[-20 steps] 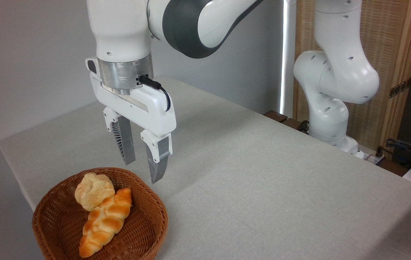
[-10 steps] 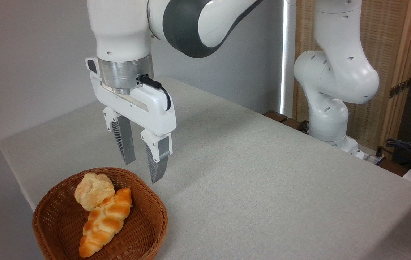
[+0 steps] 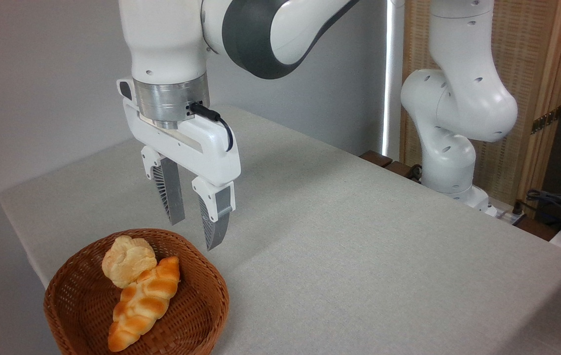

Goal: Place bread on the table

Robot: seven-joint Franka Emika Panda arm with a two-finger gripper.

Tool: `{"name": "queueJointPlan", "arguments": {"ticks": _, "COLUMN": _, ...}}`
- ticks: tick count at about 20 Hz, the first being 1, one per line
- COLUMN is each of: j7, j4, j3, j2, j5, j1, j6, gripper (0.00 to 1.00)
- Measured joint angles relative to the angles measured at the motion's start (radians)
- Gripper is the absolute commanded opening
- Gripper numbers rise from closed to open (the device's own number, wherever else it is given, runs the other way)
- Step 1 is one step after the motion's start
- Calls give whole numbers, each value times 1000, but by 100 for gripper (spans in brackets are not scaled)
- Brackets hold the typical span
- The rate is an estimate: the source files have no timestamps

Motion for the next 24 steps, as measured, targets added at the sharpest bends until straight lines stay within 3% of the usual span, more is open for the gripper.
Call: {"name": "queueJointPlan", "arguments": {"ticks": 24, "j7": 1, "j4": 0, "j3": 0, "j2": -3, "j5": 0, "j1": 0, "j6": -14, "gripper": 100}}
